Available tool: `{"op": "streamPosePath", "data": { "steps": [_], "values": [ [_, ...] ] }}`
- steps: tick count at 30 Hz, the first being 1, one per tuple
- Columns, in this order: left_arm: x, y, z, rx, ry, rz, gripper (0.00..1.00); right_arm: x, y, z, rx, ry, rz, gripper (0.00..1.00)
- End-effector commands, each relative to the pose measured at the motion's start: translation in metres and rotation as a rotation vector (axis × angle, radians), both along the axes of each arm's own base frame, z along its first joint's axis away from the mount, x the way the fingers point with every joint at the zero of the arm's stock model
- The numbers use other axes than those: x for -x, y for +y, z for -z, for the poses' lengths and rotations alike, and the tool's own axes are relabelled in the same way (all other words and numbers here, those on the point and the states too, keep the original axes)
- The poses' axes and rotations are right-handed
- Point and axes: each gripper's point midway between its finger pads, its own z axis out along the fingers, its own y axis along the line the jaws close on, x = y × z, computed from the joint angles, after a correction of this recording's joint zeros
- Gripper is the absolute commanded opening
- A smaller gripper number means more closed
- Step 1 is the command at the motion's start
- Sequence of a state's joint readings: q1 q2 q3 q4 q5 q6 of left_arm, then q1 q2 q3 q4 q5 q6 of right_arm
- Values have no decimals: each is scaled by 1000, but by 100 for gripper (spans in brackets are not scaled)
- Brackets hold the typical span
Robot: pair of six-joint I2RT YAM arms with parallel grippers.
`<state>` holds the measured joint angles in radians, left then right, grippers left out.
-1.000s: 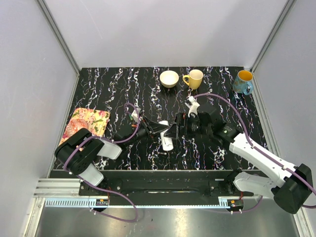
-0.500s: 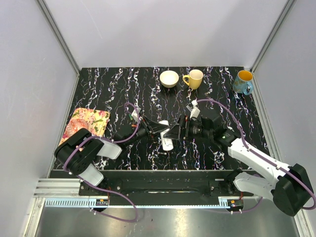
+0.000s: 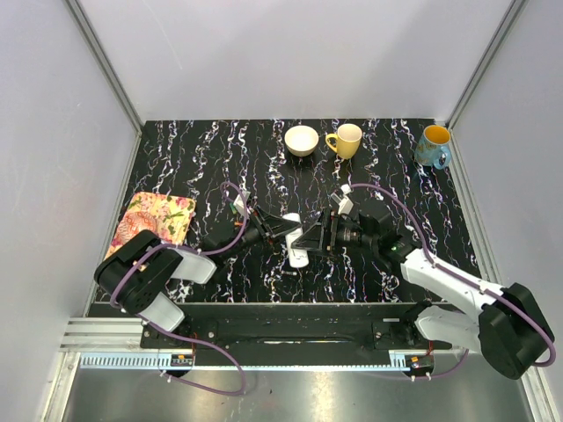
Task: Load the batteries into the remote control
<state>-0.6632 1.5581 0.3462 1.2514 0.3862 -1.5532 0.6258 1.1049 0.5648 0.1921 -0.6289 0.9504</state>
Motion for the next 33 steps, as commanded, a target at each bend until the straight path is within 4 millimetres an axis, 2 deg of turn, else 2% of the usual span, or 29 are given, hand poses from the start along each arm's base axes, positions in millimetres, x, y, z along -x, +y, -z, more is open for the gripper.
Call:
{"op": "streamPosePath", "data": {
  "steps": [1, 6, 13, 33],
  "values": [
    [23, 14, -105, 275, -358, 22, 0, -2, 3, -11, -73, -10, -18, 81],
    [23, 15, -106, 276, -363, 21, 0, -3, 4, -10, -90, 2, -25, 77],
    [24, 15, -106, 278, -365, 21, 0, 0, 8, -8, -131, 36, -52, 65],
    [30, 17, -114, 298, -384, 27, 0, 0, 13, 0, -168, 87, -76, 47]
  ]
}}
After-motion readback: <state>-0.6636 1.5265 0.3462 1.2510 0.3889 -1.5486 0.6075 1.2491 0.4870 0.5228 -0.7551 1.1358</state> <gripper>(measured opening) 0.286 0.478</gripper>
